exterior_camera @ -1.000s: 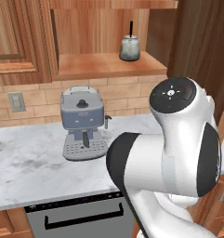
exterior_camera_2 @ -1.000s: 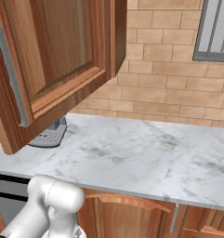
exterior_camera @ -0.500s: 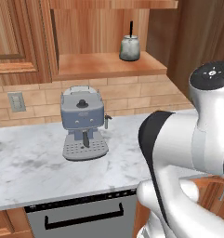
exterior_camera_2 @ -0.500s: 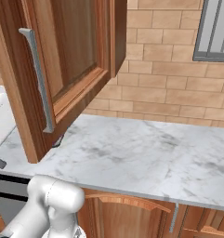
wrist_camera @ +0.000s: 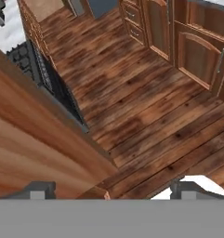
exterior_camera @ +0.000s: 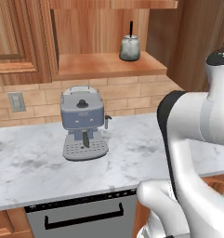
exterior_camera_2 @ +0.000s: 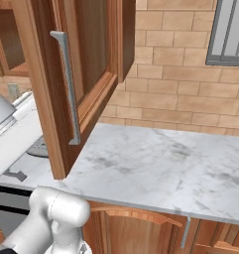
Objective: Open the cabinet, pick the kettle from the cabinet, and place it in the sink.
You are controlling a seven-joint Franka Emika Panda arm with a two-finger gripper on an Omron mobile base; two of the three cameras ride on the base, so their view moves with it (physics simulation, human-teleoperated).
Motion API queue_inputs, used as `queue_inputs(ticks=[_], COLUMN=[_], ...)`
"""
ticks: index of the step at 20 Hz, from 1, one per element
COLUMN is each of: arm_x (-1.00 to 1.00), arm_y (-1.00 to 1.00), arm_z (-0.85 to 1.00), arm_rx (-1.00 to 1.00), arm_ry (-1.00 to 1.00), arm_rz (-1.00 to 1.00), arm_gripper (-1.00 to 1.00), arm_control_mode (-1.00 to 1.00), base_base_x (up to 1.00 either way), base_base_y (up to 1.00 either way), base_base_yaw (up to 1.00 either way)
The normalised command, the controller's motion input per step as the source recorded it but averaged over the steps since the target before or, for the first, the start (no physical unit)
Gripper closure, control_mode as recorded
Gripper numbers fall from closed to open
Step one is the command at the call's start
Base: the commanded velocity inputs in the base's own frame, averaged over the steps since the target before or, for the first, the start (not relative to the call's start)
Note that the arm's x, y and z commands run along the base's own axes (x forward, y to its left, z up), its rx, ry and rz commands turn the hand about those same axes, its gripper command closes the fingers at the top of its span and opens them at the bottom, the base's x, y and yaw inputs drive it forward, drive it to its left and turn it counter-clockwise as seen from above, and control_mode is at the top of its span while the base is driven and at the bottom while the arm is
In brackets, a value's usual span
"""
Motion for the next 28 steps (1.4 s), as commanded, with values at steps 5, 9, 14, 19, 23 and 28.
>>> queue_inputs(ticks=[5, 9, 14, 19, 23, 28], arm_x=[0.0, 0.01, 0.02, 0.0, -0.07, -0.11], arm_y=[-0.17, -0.04, 0.0, 0.12, 0.39, 0.44], arm_z=[0.0, 0.0, -0.01, 0.0, 0.03, 0.04], arm_rx=[0.0, 0.0, 0.0, -0.01, 0.0, 0.0], arm_ry=[0.27, 0.24, 0.19, 0.07, 0.05, 0.0], arm_rz=[0.0, 0.0, 0.01, 0.08, 0.14, 0.21], arm_gripper=[-1.0, -1.0, -1.0, -1.0, -1.0, -1.0], arm_control_mode=[-1.0, -1.0, -1.0, -1.0, -1.0, -1.0], base_base_x=[0.0, 0.0, 0.0, 0.0, 0.0, 0.0], base_base_y=[0.0, 0.0, 0.0, 0.0, 0.0, 0.0], base_base_yaw=[0.0, 0.0, 0.0, 0.0, 0.0, 0.0])
